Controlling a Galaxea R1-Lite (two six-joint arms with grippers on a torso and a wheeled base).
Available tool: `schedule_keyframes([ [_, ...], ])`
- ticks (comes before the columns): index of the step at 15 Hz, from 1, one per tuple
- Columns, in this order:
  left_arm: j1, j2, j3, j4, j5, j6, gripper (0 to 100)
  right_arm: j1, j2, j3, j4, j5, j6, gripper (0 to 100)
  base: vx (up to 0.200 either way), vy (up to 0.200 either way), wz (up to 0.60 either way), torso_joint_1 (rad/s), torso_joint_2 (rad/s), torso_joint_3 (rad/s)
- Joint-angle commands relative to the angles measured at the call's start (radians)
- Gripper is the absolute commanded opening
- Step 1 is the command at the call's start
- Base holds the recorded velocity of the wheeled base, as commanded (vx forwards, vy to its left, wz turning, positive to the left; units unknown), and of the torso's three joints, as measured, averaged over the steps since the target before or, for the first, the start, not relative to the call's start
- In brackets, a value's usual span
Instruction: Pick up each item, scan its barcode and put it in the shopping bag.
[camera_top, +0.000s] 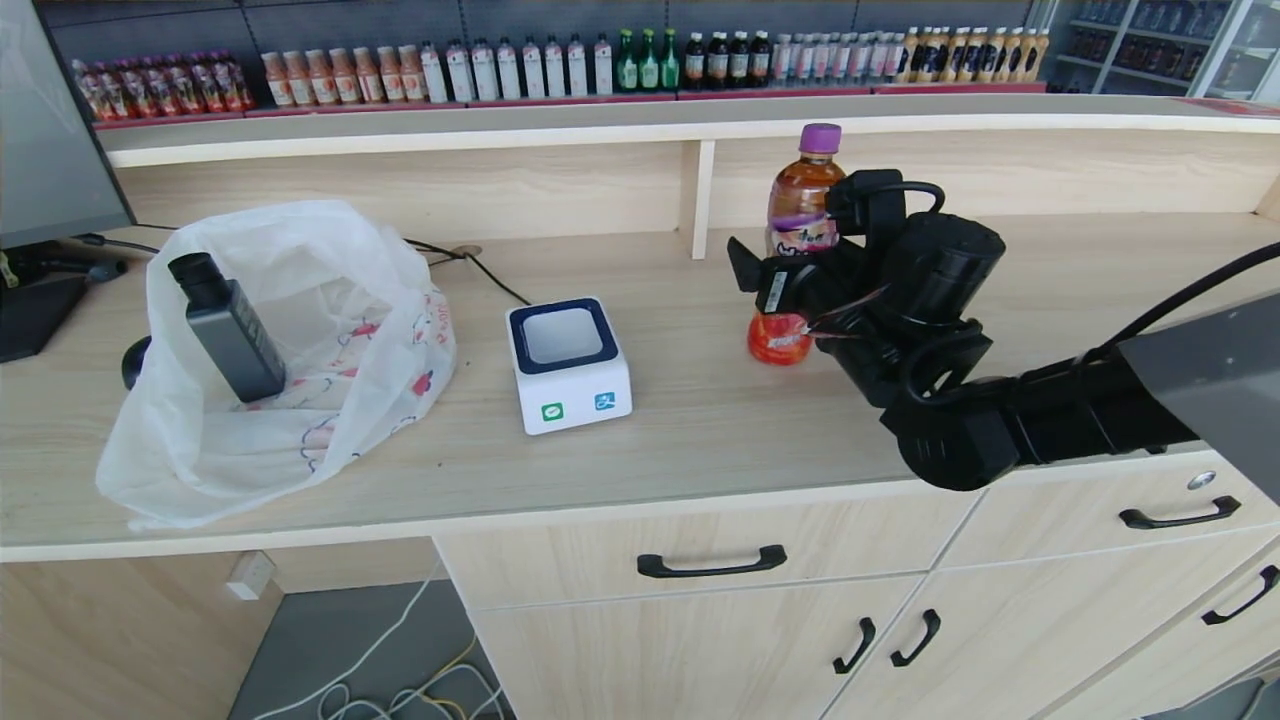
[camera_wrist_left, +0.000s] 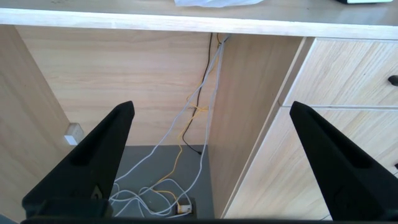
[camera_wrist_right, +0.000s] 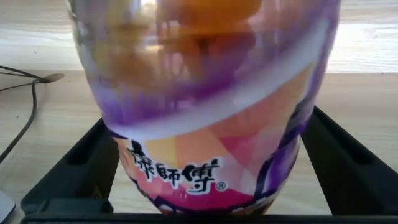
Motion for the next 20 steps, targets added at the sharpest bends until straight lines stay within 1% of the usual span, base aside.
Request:
schedule_keyframes([
  [1,0.0,0.0,0.0,0.0,0.0,0.0,100,0.0,0.003,-0.024,0.008,0.0,-0.001,100,0.0,0.0,0.0,0.0,0.0,0.0],
  [5,0.0,0.0,0.0,0.0,0.0,0.0,100,0.0,0.001,-0.03,0.008,0.0,-0.001,100,0.0,0.0,0.0,0.0,0.0,0.0],
  [6,0.0,0.0,0.0,0.0,0.0,0.0,100,0.0,0.001,-0.03,0.008,-0.002,-0.001,0,0.0,0.0,0.0,0.0,0.0,0.0],
  [10,0.0,0.0,0.0,0.0,0.0,0.0,100,0.0,-0.011,-0.046,0.008,-0.002,-0.003,0,0.0,0.0,0.0,0.0,0.0,0.0],
  [20,0.0,0.0,0.0,0.0,0.0,0.0,100,0.0,-0.091,-0.033,0.011,0.001,-0.003,0,0.0,0.0,0.0,0.0,0.0,0.0],
])
